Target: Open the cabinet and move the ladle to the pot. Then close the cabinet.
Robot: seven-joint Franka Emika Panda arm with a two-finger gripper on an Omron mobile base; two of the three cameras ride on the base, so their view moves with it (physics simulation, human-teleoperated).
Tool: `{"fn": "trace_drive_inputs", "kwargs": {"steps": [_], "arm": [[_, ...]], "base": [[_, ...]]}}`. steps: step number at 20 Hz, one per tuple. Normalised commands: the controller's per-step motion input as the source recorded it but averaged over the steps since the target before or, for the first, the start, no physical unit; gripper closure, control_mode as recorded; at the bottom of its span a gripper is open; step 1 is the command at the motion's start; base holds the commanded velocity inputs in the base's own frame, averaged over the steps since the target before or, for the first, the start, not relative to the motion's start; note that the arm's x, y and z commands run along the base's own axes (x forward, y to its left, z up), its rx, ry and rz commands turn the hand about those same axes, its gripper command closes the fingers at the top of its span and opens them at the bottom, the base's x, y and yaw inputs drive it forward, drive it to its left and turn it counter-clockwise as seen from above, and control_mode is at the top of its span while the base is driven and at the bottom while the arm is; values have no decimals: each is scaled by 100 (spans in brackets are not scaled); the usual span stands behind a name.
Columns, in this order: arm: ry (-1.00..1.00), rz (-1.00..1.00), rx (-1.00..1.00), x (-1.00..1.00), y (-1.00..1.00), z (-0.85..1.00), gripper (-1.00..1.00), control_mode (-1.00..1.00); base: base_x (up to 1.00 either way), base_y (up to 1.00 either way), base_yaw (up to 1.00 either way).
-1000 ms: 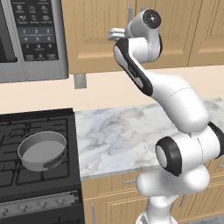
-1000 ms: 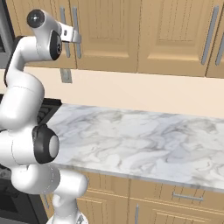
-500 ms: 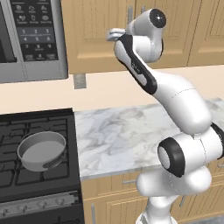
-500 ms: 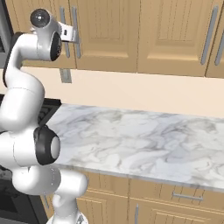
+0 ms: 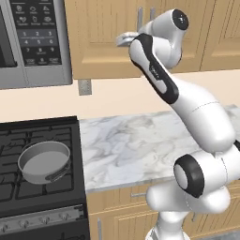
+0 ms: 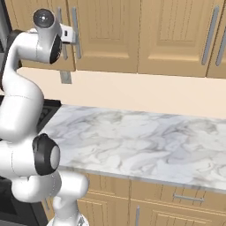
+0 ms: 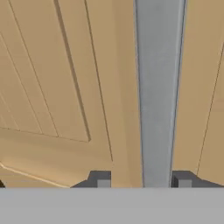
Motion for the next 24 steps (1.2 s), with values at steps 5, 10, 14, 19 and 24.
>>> {"fn": "trace_drive_inputs", "kwargs": {"steps": [5,10,14,19,24], "arm": [[0,0,0,-98,64,0,100,-100],[0,-1,0,-100,66,0,100,-100],[0,0,0,-87,76,0,100,-100],[0,0,0,-57,84,0,100,-100],[0,0,0,-10,78,0,100,-100]], "base": [[0,0,0],[0,0,0],[0,0,0],[0,0,0],[0,0,0]]}}
